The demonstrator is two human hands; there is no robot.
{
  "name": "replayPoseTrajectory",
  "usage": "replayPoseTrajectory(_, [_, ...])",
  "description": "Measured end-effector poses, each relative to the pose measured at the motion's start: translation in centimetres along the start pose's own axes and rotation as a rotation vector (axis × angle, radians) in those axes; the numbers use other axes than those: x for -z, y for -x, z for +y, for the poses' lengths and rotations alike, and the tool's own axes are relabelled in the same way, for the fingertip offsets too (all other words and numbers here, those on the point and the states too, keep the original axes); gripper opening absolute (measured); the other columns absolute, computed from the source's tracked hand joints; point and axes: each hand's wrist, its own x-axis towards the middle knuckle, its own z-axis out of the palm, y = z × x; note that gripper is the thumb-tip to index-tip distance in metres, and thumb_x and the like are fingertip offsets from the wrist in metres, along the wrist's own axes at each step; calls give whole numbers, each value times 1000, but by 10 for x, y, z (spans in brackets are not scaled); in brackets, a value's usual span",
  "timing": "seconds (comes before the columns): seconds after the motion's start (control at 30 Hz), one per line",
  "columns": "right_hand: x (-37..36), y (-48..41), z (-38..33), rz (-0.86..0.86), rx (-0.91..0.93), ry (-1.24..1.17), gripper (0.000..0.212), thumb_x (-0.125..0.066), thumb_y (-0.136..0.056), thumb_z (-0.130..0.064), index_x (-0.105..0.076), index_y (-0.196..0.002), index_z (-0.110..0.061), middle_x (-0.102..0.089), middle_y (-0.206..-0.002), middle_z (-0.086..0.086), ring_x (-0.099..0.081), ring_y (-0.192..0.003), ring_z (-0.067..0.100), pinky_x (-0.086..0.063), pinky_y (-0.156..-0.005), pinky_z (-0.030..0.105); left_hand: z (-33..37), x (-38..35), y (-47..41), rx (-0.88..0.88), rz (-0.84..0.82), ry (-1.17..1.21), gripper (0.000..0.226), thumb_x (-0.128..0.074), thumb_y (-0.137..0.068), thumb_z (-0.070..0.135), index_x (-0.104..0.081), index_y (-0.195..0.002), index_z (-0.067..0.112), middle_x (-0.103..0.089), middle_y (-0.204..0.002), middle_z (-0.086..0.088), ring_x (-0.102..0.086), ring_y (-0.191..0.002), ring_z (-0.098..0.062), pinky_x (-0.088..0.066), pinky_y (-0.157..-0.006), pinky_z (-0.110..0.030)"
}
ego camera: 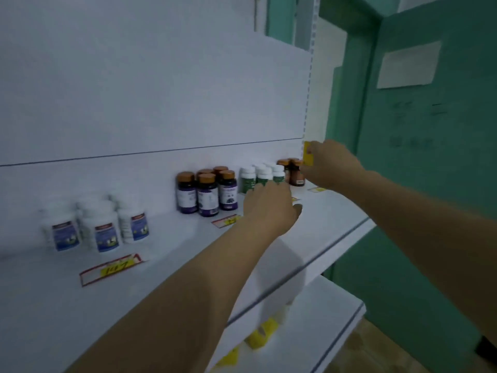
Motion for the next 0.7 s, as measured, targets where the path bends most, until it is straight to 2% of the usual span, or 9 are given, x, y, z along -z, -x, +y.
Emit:
replayPoseTrajectory(0.1, [-22, -24, -36, -29, 151, -60, 46, -52, -92, -33, -46, -131, -9, -48, -128, 18, -47, -116, 35, -46, -92, 42, -35, 3, 4, 154, 19, -56, 46, -45, -94, 47, -47, -125, 13, -52, -127, -11, -48, -114, -30, -40, -87, -38])
replayPoseTrajectory(0.3, [-38, -50, -92, -40, 424, -200, 42, -52, -94, -31, -48, -127, -6, -47, -122, 17, -47, -112, 35, -44, -86, 40, -85, 21, 19, 454, 75, -140, 42, -46, -94, 44, -47, -122, 13, -52, -124, -10, -49, -113, -30, -39, -90, -38])
replayPoseTrajectory(0.47, [-44, -53, -134, -65, 588, -279, 42, -51, -95, -32, -47, -129, -7, -46, -125, 17, -46, -115, 34, -43, -88, 40, -104, 23, 40, 587, 68, -247, 43, -42, -96, 45, -48, -117, 9, -53, -118, -11, -50, -108, -30, -38, -84, -36])
replayPoseTrajectory(0.7, [-49, -29, -205, -109, 757, -392, 42, -49, -95, -28, -45, -131, -6, -45, -128, 17, -45, -118, 34, -42, -90, 39, -137, 41, 92, 784, 77, -302, 46, -46, -94, 47, -49, -118, 9, -54, -118, -12, -50, -109, -30, -38, -81, -35])
